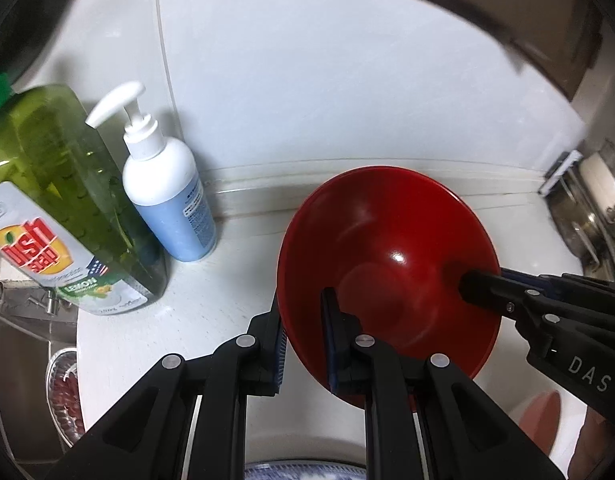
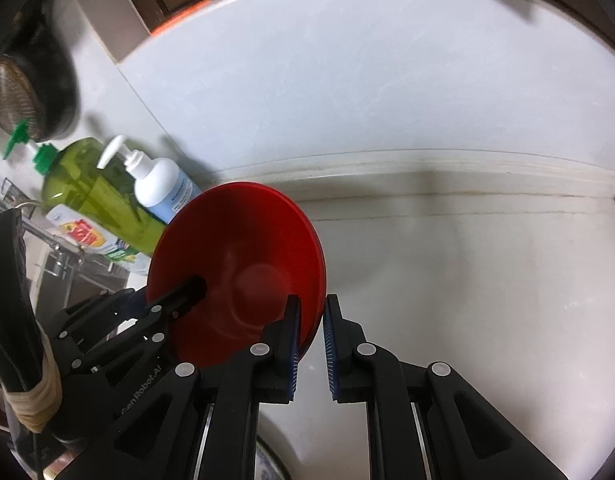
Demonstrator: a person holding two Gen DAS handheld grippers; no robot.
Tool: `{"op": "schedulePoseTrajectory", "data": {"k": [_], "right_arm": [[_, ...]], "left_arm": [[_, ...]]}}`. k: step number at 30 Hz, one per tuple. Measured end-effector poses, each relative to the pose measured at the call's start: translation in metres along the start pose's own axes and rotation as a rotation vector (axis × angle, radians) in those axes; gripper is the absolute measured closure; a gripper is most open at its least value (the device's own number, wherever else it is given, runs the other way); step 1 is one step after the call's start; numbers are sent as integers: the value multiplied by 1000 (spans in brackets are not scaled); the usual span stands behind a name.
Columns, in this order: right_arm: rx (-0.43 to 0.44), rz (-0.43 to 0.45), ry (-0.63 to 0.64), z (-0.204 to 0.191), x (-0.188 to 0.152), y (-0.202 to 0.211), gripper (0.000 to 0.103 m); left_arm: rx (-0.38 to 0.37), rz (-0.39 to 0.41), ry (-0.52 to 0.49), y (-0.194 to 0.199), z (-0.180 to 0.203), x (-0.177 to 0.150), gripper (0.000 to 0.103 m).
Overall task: Organize plates and bowls
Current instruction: 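Lift the red bowl and carry it over the pink bowl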
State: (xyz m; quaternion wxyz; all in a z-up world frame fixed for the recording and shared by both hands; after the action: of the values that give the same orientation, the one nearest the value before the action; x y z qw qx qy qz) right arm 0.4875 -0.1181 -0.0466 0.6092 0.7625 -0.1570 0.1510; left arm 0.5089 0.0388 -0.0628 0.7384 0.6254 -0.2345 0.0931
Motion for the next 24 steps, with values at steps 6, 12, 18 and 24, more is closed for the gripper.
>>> {"op": "schedulePoseTrajectory", "data": {"k": [6,12,18,24], "right_arm": [[8,29,-27,9,-20,23,90],[-12,64,-42,16,-46,53,90],[-44,104,-65,35,-72,85,90],[-67,132,-95,54,-100,110,90]], "left_arm": [[-36,38,-31,25,19,-11,86],[-64,62,-82,53,44,-30,86],[-95,63,-135,64,73,-46,85],[-142,56,-180,75,100,-61,85]]}}
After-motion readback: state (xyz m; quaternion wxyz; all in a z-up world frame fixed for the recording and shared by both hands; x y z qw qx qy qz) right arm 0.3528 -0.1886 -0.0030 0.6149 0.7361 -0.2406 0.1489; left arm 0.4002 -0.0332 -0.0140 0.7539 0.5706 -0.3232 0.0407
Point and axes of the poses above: each gripper's, at about its wrist camera, not at the fingertips, and y roughly against the way its jaws point, z to its right, x to its top, the point moved 1 cm from there along -y, roughly the way its jaws point, and after that the axes turned 5 degrees about -z, right-handed, at the moved point
